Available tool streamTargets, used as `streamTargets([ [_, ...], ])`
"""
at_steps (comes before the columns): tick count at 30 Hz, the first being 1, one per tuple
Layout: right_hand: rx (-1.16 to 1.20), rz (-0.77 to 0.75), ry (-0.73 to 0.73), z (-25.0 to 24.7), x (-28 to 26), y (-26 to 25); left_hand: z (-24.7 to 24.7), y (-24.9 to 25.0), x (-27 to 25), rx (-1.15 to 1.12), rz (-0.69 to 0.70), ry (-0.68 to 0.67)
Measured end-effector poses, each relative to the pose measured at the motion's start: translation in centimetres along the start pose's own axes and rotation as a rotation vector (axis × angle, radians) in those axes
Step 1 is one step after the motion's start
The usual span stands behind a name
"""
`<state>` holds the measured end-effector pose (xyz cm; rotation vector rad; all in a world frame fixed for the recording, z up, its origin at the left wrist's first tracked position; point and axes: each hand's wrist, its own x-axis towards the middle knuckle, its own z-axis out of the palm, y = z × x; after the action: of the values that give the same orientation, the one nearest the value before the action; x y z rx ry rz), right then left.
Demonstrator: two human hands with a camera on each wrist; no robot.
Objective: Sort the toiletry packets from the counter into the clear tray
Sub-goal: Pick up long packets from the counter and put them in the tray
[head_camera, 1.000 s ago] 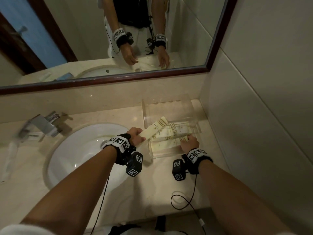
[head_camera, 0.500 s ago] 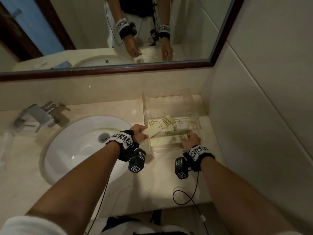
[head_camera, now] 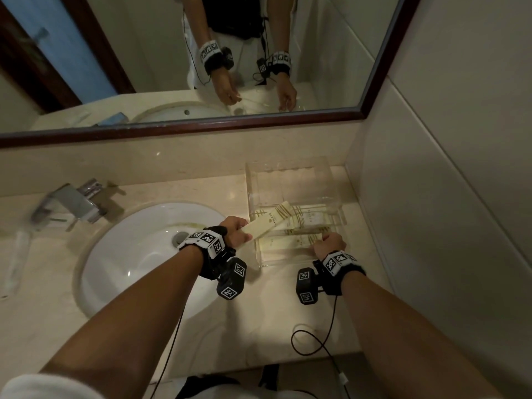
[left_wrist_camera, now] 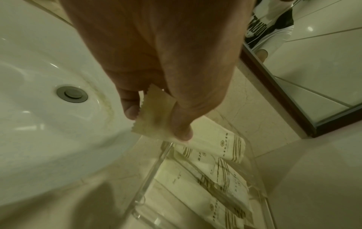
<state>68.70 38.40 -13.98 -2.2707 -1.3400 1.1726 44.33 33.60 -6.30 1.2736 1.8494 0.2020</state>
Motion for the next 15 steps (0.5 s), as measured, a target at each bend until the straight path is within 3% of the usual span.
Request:
streamTargets([
  [9,0.147,-0.118,0.096,-0.8,0.1,0.1,0.7,1.0,0.5,-0.012,-0.013,-0.024],
  [15,0.500,-0.215,-0.188,-1.7,-0.2,-1.9,1.9,2.9,0.8,0.036,0.025,-0.082],
])
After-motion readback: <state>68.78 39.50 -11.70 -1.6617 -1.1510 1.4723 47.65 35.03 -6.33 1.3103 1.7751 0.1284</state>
